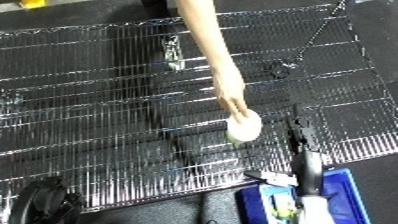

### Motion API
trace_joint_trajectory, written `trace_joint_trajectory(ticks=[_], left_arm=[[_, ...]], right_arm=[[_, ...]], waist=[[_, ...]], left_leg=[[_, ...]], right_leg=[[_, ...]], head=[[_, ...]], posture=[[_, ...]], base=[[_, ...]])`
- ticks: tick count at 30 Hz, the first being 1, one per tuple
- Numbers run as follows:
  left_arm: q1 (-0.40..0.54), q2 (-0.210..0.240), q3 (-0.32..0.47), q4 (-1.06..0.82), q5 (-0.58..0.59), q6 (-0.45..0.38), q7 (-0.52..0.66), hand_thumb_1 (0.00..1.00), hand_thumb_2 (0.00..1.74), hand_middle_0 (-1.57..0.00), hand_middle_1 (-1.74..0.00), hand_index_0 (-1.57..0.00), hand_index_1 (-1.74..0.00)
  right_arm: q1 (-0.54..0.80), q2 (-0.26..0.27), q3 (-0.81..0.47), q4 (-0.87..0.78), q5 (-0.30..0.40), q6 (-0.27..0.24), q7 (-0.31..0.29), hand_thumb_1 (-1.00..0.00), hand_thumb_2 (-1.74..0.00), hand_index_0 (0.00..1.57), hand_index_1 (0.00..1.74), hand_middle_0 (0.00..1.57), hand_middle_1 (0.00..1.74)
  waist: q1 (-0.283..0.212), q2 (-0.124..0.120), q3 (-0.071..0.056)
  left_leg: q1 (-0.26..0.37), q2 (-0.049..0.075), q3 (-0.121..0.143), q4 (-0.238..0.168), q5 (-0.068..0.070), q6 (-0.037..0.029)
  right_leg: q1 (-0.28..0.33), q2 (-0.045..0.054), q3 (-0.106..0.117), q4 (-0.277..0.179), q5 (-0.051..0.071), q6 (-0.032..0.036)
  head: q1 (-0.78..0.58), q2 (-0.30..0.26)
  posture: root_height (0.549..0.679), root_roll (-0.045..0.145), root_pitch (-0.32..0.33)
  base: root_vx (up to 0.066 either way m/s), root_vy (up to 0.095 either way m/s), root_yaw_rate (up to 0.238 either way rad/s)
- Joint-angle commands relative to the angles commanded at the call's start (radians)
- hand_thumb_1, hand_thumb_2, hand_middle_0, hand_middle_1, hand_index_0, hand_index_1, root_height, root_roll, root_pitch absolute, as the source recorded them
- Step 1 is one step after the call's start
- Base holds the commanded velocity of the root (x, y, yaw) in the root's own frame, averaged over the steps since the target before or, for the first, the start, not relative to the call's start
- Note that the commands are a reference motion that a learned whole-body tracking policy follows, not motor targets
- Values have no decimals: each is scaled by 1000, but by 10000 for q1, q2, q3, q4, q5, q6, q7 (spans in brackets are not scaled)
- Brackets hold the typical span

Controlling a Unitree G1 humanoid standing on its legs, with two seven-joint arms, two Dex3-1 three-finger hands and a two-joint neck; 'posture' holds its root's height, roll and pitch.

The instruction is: Pick up the object and place it into the box

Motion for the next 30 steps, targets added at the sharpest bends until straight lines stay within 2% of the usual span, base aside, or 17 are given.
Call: trace_joint_trajectory(ticks=[4,10,15,19,21,24,30], left_arm=[[19,54,9,-48,-54,-135,24,1000,1740,-1570,-1740,-1570,-1740],[-122,109,-163,-161,-231,-367,164,1000,1740,-1570,-1740,-1570,-1740],[-292,195,-367,-245,-289,-501,321,1000,1740,-1570,-1740,-1570,-1740],[-523,302,-547,-315,-223,-688,488,1000,1740,-1570,-1740,-1570,-1740],[-629,344,-615,-357,-209,-821,601,1000,1740,-1570,-1740,-1570,-1740],[-744,376,-719,-431,-188,-986,798,1000,1740,-1570,-1740,-1570,-1740],[-861,339,-930,-495,-300,-1059,993,1000,1740,-1570,-1740,-1570,-1740]], right_arm=[[-10,-50,-183,-21,-84,-244,-439,0,0,0,0,0,0],[-114,-326,-230,47,-124,-128,-237,0,0,0,0,0,0],[-371,-610,-39,34,-92,177,-20,0,0,0,0,0,0],[-759,-852,167,-119,-126,420,-107,0,0,0,0,0,0],[-963,-975,256,-197,-170,538,-171,0,0,0,0,0,0],[-1237,-1121,396,-254,-299,657,-285,0,0,0,0,0,0],[-1752,-1352,521,-229,-405,922,-281,0,0,0,0,0,0]], waist=[[-136,95,191],[-311,271,546],[-337,359,956],[-327,420,1354],[-320,467,1510],[-311,559,1595],[-322,771,1596]], left_leg=[[-152,17,71,178,-51,-4],[-514,2,135,619,-107,-29],[-1004,-22,53,1114,-70,-45],[-1510,-63,-48,1457,-3,-42],[-1777,-100,-97,1625,20,-35],[-2201,-178,-156,1872,36,-11],[-2917,-314,-260,2349,124,12]], right_leg=[[-173,-6,99,148,-17,-12],[-576,-83,253,553,-80,-76],[-1073,-80,317,1066,-190,-156],[-1648,-28,352,1525,-265,-218],[-1963,3,376,1770,-311,-254],[-2481,28,419,2184,-402,-305],[-3346,32,475,2952,-637,-426]], head=[[277,255],[578,605],[1040,1059],[1339,1498],[1502,1649],[1699,1812],[2016,2374]], posture=[[676,34,-103],[676,45,-101],[673,50,-95],[671,52,-79],[669,54,-68],[666,57,-49],[660,67,-16]], base=[[-22,7,-112],[-26,35,-67],[-44,-11,19],[-91,-34,38],[-82,-23,34],[-63,-5,52],[-29,11,51]])
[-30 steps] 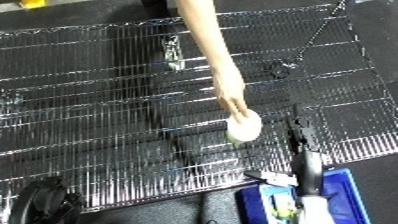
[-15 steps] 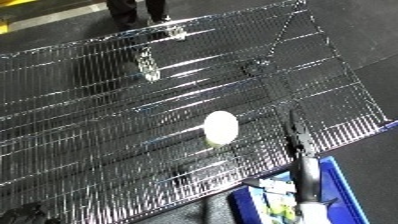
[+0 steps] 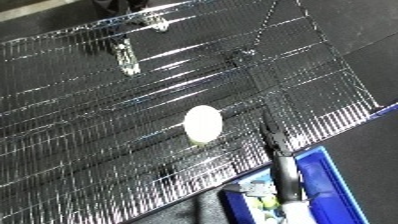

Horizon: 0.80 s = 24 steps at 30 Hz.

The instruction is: Pick up the object and place it into the box

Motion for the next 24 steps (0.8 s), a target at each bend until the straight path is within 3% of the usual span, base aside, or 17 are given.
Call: trace_joint_trajectory(ticks=[6,9,12,16,24], left_arm=[[18,-34,-77,-14,50,-66,48,1000,1740,-1570,-1740,-1570,-1740],[95,51,-91,-164,117,22,48,1000,1740,-1570,-1740,-1570,-1740],[72,242,-125,-396,167,81,126,1000,1740,-1570,-1740,-1570,-1740],[-145,407,-187,-396,176,-2,192,1000,1740,-1570,-1740,-1570,-1740],[-535,497,-214,-643,194,49,600,1000,1740,-1570,-1740,-1570,-1740]], right_arm=[[-301,-155,-45,104,47,80,209,0,0,0,0,0,0],[-426,-192,-40,34,-47,184,258,0,0,0,0,0,0],[-703,-238,54,-16,-18,249,108,0,0,0,0,0,0],[-1240,-246,180,215,-54,212,-26,0,0,0,0,0,0],[-2242,-269,354,336,-182,593,-46,0,0,0,0,0,0]], waist=[[34,152,0],[80,189,0],[174,199,0],[299,232,0],[511,269,0]], left_leg=[[-548,-64,-71,540,-19,-7],[-753,-91,-83,729,-95,26],[-966,-154,-83,733,-165,93],[-1344,-220,-133,767,-108,104],[-1979,-329,-242,911,-127,140]], right_leg=[[-522,-82,-8,620,-241,-104],[-805,-131,-33,912,-338,-116],[-1150,-129,-57,1082,-355,-92],[-1523,-112,-100,1205,-353,-87],[-2149,-102,-195,1446,-348,-130]], head=[[281,754],[376,1129],[572,1569],[637,2029],[703,2098]], posture=[[656,78,-1],[653,82,7],[651,82,26],[649,82,51],[646,83,93]], base=[[9,3,53],[37,-31,52],[-4,-61,72],[-20,-60,88],[1,-43,65]])
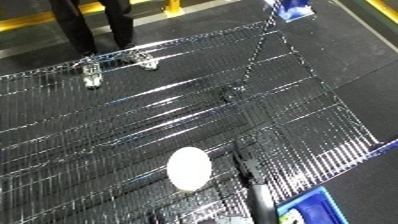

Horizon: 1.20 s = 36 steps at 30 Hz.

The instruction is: Pick up the object and place it into the box

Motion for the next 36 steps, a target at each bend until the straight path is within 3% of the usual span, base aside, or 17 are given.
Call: trace_joint_trajectory(ticks=[11,17,23,30,36], left_arm=[[-497,-41,-115,-77,113,306,289,1000,1740,-1570,-1740,-1570,-1740],[-674,-12,-139,-59,127,362,353,1000,1740,-1570,-1740,-1570,-1740],[-880,83,-219,-75,101,446,384,1000,1740,-1570,-1740,-1570,-1740],[-1054,181,-261,-80,-21,487,392,1000,1740,-1570,-1740,-1570,-1740],[-1132,231,-281,-97,-108,467,410,1000,1740,-1570,-1740,-1570,-1740]], right_arm=[[-1098,150,381,595,119,314,287,0,0,0,0,0,0],[-1557,166,538,1067,247,377,302,0,0,0,0,0,0],[-2085,30,641,1816,466,316,226,-300,-522,471,522,471,522],[-2529,-115,645,2454,581,73,150,-650,-1131,1020,1131,1020,1131],[-2664,-197,611,2598,581,4,-94,-650,-1131,1020,1131,1020,1131]], waist=[[291,-20,0],[428,-16,0],[555,36,0],[641,99,0],[654,62,0]], left_leg=[[-587,-75,-81,106,-216,86],[-729,-102,-88,30,-370,137],[-879,-135,-100,-27,-525,207],[-933,-180,-118,-157,-525,247],[-839,-179,-131,-291,-501,267]], right_leg=[[-555,80,-135,193,33,-27],[-717,72,-190,202,70,-3],[-916,7,-248,215,145,32],[-1007,-5,-296,147,204,56],[-941,2,-318,32,261,72]], head=[[2,-280],[137,-187],[303,12],[363,204],[384,203]], posture=[[644,79,134],[643,77,148],[643,75,161],[643,71,172],[644,67,170]], base=[[4,-30,59],[-11,-5,59],[-34,0,54],[-42,11,21],[-46,12,2]])
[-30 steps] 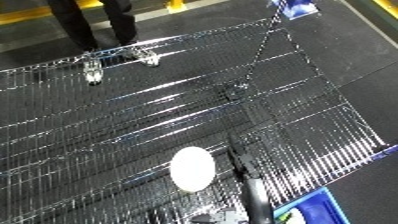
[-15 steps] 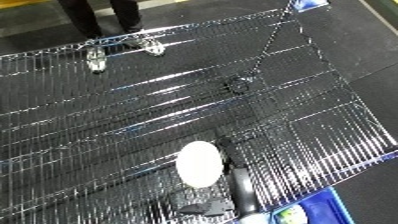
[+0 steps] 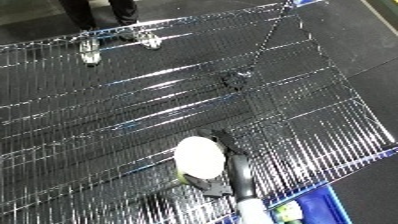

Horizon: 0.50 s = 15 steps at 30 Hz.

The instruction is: Pick up the object and place it into the box

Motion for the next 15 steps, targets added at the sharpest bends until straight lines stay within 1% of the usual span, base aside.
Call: trace_joint_trajectory(ticks=[4,6,8,9,11,15], left_arm=[[-1,12,14,72,-17,-76,-86,1000,1740,-1570,-1740,-1570,-1740],[23,18,68,117,-38,-115,-164,1000,1740,-1570,-1740,-1570,-1740],[60,7,128,156,-52,-152,-241,1000,1740,-1570,-1740,-1570,-1740],[79,-8,153,183,-54,-173,-281,1000,1740,-1570,-1740,-1570,-1740],[112,-74,189,257,-40,-246,-345,1000,1740,-1570,-1740,-1570,-1740],[226,-228,257,356,-1,-418,-430,1000,1740,-1570,-1740,-1570,-1740]], right_arm=[[44,52,-52,-16,-64,-127,-134,-650,-1131,1020,1131,1020,1131],[98,60,-94,-96,-102,-206,-218,-650,-1131,1020,1131,1020,1131],[187,47,-169,-287,-120,-270,-330,-650,-1131,1020,1131,1020,1131],[244,50,-215,-403,-136,-285,-387,-650,-1131,1020,1131,1020,1131],[416,60,-356,-734,-210,-294,-507,-650,-1131,1020,1131,1020,1131],[1007,171,-743,-1530,-500,-347,-763,-650,-1131,1020,1131,1020,1131]], waist=[[-12,-85,0],[-29,-147,0],[-69,-216,0],[-94,-249,0],[-176,-322,0],[-382,-451,0]], left_leg=[[288,27,-28,-250,47,0],[555,51,-35,-458,95,-10],[848,77,-43,-658,141,-23],[992,87,-48,-747,161,-30],[1330,115,-56,-932,197,-44],[2038,191,-43,-1282,238,-68]], right_leg=[[261,22,-29,-233,55,20],[502,34,-50,-432,100,41],[775,36,-70,-635,146,63],[912,34,-75,-732,168,72],[1225,24,-76,-938,215,96],[1884,17,-38,-1355,310,139]], head=[[24,-40],[35,-139],[-18,-365],[-22,-434],[-128,-788],[-226,-1317]], posture=[[646,64,161],[648,62,152],[651,61,141],[652,60,134],[655,60,119],[659,59,85]], base=[[-45,2,-13],[-40,8,-47],[-33,15,-63],[-20,20,-64],[-10,41,-88],[3,48,-111]])
